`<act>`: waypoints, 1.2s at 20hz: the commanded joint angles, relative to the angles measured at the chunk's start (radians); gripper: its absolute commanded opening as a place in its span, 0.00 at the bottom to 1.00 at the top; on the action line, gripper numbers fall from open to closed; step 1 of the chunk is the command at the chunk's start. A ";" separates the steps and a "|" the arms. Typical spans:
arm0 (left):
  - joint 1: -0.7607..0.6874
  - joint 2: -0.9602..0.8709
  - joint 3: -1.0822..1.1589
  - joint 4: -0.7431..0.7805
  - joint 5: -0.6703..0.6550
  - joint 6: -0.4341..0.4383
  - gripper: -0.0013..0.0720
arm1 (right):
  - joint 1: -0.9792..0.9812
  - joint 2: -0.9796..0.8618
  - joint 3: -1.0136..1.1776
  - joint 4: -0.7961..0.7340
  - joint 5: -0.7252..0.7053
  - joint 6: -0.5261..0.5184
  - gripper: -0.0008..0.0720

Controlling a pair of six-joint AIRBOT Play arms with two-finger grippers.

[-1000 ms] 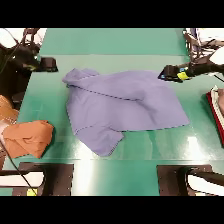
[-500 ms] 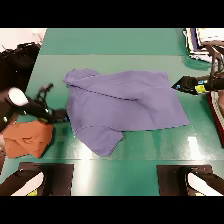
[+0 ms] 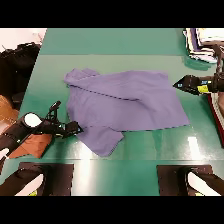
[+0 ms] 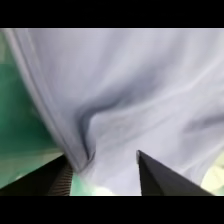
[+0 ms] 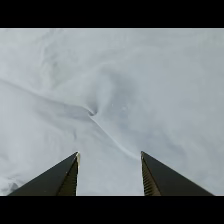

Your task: Fold the shirts.

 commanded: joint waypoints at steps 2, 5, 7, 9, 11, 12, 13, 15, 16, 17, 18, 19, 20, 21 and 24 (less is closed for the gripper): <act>-0.003 0.002 0.059 -0.006 0.060 0.014 0.09 | -0.052 0.001 -0.001 0.000 0.085 -0.037 0.61; -0.003 0.002 0.180 0.077 0.041 0.010 0.06 | -0.170 0.002 -0.014 -0.059 0.189 -0.053 0.61; -0.003 0.002 0.249 0.117 0.020 0.010 0.06 | -0.257 0.024 -0.098 -0.127 0.203 -0.053 0.61; -0.003 0.002 0.281 0.124 0.019 0.010 0.06 | -0.367 0.045 -0.227 -0.138 0.198 -0.053 0.61; -0.003 0.002 0.282 0.125 0.016 0.010 0.06 | -0.487 0.051 -0.358 -0.132 0.175 -0.053 0.61; -0.003 0.002 0.282 0.123 0.015 0.010 0.06 | -0.542 0.043 -0.412 -0.117 0.160 -0.053 0.61; -0.003 0.002 0.282 0.121 0.015 0.010 0.06 | -0.583 0.030 -0.455 -0.094 0.142 -0.055 0.61; -0.003 0.002 0.282 0.119 0.014 0.010 0.06 | -0.636 -0.011 -0.518 -0.011 0.095 -0.101 0.61; -0.003 0.002 0.282 0.119 0.014 0.010 0.06 | -0.645 -0.037 -0.537 0.042 0.070 -0.124 0.61; -0.003 0.002 0.282 0.119 0.014 0.010 0.06 | -0.641 -0.064 -0.547 0.085 0.043 -0.139 0.60; -0.003 0.002 0.282 0.119 0.012 0.010 0.06 | -0.627 -0.091 -0.549 0.110 0.013 -0.142 0.60; -0.003 0.002 0.282 0.119 0.007 0.010 0.06 | -0.607 -0.112 -0.546 0.126 -0.019 -0.142 0.60; -0.003 0.002 0.282 0.119 0.002 0.010 0.06 | -0.579 -0.130 -0.540 0.140 -0.054 -0.142 0.60; -0.003 0.002 0.282 0.119 -0.002 0.010 0.06 | -0.553 -0.144 -0.528 0.140 -0.083 -0.142 0.57; -0.003 0.002 0.282 0.119 -0.001 0.009 0.06 | -0.464 -0.179 -0.473 0.138 -0.136 -0.142 0.43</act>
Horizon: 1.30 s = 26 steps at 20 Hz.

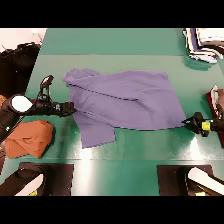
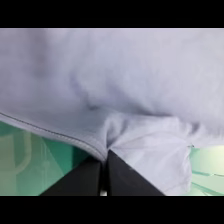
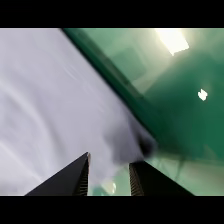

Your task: Fold the shirts.

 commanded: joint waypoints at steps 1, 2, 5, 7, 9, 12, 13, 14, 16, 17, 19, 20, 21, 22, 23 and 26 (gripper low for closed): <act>0.000 0.001 0.002 0.000 0.002 -0.004 0.06 | 0.088 -0.044 0.049 0.010 -0.092 -0.008 0.30; 0.000 0.001 0.006 0.002 0.002 -0.012 0.06 | 0.116 -0.045 0.071 0.002 -0.096 -0.009 0.06; 0.000 0.031 0.071 0.031 -0.025 -0.018 0.06 | 0.178 -0.024 0.156 0.004 -0.061 -0.017 0.03; 0.000 0.084 0.174 0.087 -0.035 -0.029 0.06 | 0.212 0.031 0.262 0.005 -0.014 -0.023 0.03; 0.000 0.143 0.329 0.152 -0.061 -0.029 0.06 | 0.237 0.116 0.401 0.005 0.010 -0.023 0.03; 0.000 0.201 0.631 0.224 -0.103 -0.025 0.06 | 0.261 0.244 0.652 0.005 0.003 -0.023 0.03; 0.000 0.212 0.739 0.231 -0.103 -0.010 0.06 | 0.262 0.283 0.735 0.004 -0.010 -0.023 0.03; 0.000 0.217 0.840 0.232 -0.103 0.007 0.06 | 0.261 0.317 0.806 0.003 -0.020 -0.023 0.03; 0.000 0.217 1.040 0.233 -0.102 0.008 0.06 | 0.241 0.377 0.933 0.003 -0.030 -0.023 0.03; 0.000 0.217 1.122 0.233 -0.097 0.008 0.06 | 0.219 0.404 0.988 0.003 -0.027 -0.023 0.03; 0.000 0.212 1.262 0.235 -0.090 0.008 0.06 | 0.157 0.446 1.068 0.003 -0.022 -0.023 0.03; 0.000 0.211 1.315 0.240 -0.089 0.008 0.06 | 0.117 0.457 1.112 0.003 -0.003 -0.023 0.03; 0.000 0.211 1.353 0.241 -0.082 0.008 0.06 | 0.076 0.461 1.156 0.003 0.023 -0.023 0.03; 0.000 0.211 1.374 0.244 -0.073 0.008 0.06 | 0.042 0.460 1.196 0.005 0.045 -0.023 0.03; 0.000 0.211 1.381 0.247 -0.064 0.008 0.06 | 0.016 0.449 1.233 0.005 0.064 -0.023 0.03; 0.000 0.171 1.376 0.281 -0.146 0.008 0.06 | 0.002 0.380 1.353 0.006 0.124 -0.012 0.03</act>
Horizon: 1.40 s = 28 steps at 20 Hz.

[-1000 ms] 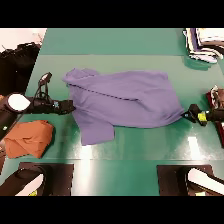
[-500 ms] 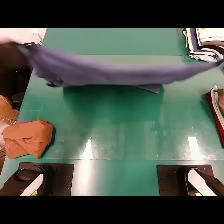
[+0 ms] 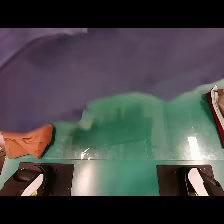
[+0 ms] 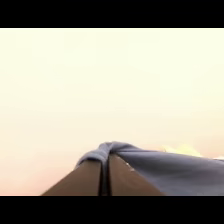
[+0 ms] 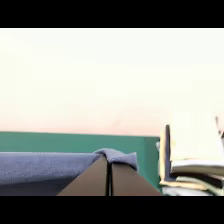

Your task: Fold the shirts.

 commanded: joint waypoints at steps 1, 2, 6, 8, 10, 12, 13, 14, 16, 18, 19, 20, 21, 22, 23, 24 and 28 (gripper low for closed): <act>0.000 -0.061 0.038 0.053 -0.126 0.002 0.06 | -0.022 -0.078 0.148 -0.003 0.091 0.032 0.03; 0.000 -0.100 0.034 0.062 -0.192 0.002 0.06 | 0.001 -0.119 0.174 -0.003 0.128 0.042 0.03; 0.000 -0.248 -0.182 0.068 -0.271 0.003 0.06 | 0.173 -0.295 0.097 -0.060 0.235 0.078 0.03; 0.000 -0.328 -0.312 0.069 -0.282 0.003 0.06 | 0.292 -0.381 0.006 -0.240 0.263 0.116 0.03; 0.000 -0.419 -0.441 0.069 -0.262 0.025 0.06 | 0.388 -0.472 -0.085 -0.377 0.277 0.118 0.03; 0.000 -0.522 -0.529 0.077 -0.208 0.033 0.06 | 0.439 -0.569 -0.161 -0.412 0.266 0.118 0.03; 0.000 -0.578 -0.554 0.083 -0.165 0.048 0.06 | 0.451 -0.619 -0.193 -0.415 0.251 0.118 0.03; 0.000 -0.630 -0.560 0.097 -0.119 0.054 0.06 | 0.452 -0.668 -0.216 -0.414 0.231 0.118 0.03; 0.006 -0.722 -0.554 0.137 0.023 0.054 0.06 | 0.452 -0.753 -0.226 -0.414 0.176 0.118 0.03; 0.034 -0.772 -0.553 0.125 0.154 0.025 0.06 | 0.439 -0.824 -0.208 -0.412 0.086 0.118 0.03; 0.057 -0.787 -0.553 0.106 0.213 0.018 0.06 | 0.436 -0.857 -0.177 -0.411 0.061 0.118 0.03; 0.080 -0.795 -0.553 0.080 0.255 0.019 0.06 | 0.436 -0.889 -0.136 -0.402 0.048 0.117 0.03; 0.104 -0.795 -0.553 0.047 0.275 0.021 0.06 | 0.435 -0.913 -0.097 -0.388 0.041 0.117 0.03; 0.122 -0.793 -0.553 0.019 0.275 0.021 0.06 | 0.436 -0.931 -0.058 -0.386 0.042 0.117 0.03; 0.140 -0.790 -0.553 -0.012 0.242 0.021 0.06 | 0.436 -0.938 -0.031 -0.386 0.050 0.117 0.03; 0.155 -0.788 -0.553 -0.033 0.177 0.034 0.06 | 0.439 -0.938 -0.019 -0.387 0.071 0.117 0.03; 0.166 -0.784 -0.573 -0.034 -0.137 0.157 0.06 | 0.440 -0.929 -0.066 -0.389 0.209 0.116 0.03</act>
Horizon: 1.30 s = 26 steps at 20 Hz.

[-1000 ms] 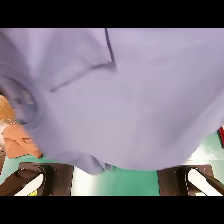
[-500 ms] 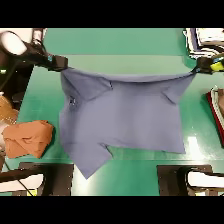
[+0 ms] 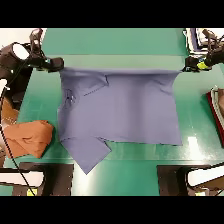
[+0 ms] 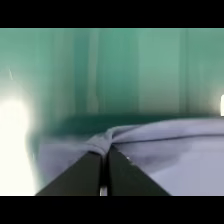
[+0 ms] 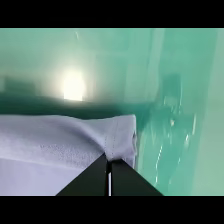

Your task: Fold the shirts.

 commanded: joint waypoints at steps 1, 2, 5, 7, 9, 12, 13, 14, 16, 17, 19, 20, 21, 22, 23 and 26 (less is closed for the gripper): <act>0.009 -0.003 -0.037 -0.023 -0.226 0.085 0.06 | 0.002 0.009 -0.069 -0.002 0.075 -0.001 0.03; 0.009 -0.003 -0.070 -0.024 -0.240 0.083 0.06 | 0.002 0.029 -0.128 -0.002 0.068 0.000 0.03; 0.009 -0.003 -0.175 -0.027 -0.235 0.081 0.06 | 0.011 0.112 -0.333 -0.001 -0.015 0.001 0.03; 0.009 -0.003 -0.234 -0.027 -0.235 0.045 0.06 | 0.014 0.162 -0.438 0.008 -0.078 0.001 0.03; 0.009 -0.003 -0.256 -0.027 -0.242 0.021 0.60 | 0.011 0.193 -0.493 0.078 -0.101 0.000 0.25; 0.009 0.065 -0.264 -0.011 -0.323 0.021 0.67 | -0.018 0.245 -0.498 0.150 -0.049 -0.002 0.49; 0.009 0.122 -0.292 0.012 -0.340 0.019 0.67 | -0.030 0.277 -0.498 0.148 -0.025 -0.003 0.50; 0.009 0.198 -0.349 0.032 -0.349 0.006 0.67 | -0.043 0.315 -0.498 0.148 0.002 -0.003 0.49; 0.009 0.367 -0.516 0.027 -0.365 -0.038 0.67 | -0.068 0.387 -0.498 0.150 0.027 -0.003 0.49; 0.009 0.449 -0.611 0.015 -0.372 -0.060 0.67 | -0.068 0.416 -0.498 0.149 0.019 -0.003 0.49; 0.009 0.613 -0.808 -0.011 -0.386 -0.098 0.67 | -0.068 0.461 -0.498 0.149 -0.014 -0.003 0.49; 0.009 0.690 -0.900 -0.024 -0.395 -0.119 0.67 | -0.061 0.476 -0.498 0.150 -0.026 -0.003 0.50; 0.009 0.753 -0.977 -0.037 -0.409 -0.143 0.67 | -0.051 0.483 -0.498 0.150 -0.032 -0.003 0.49; 0.009 0.798 -1.037 -0.057 -0.417 -0.158 0.67 | -0.040 0.484 -0.498 0.150 -0.033 -0.003 0.49; 0.009 0.836 -1.091 -0.088 -0.418 -0.163 0.67 | -0.029 0.483 -0.498 0.150 -0.032 -0.003 0.49; 0.009 0.866 -1.183 -0.190 -0.376 -0.161 0.67 | 0.000 0.481 -0.498 0.150 -0.042 -0.003 0.49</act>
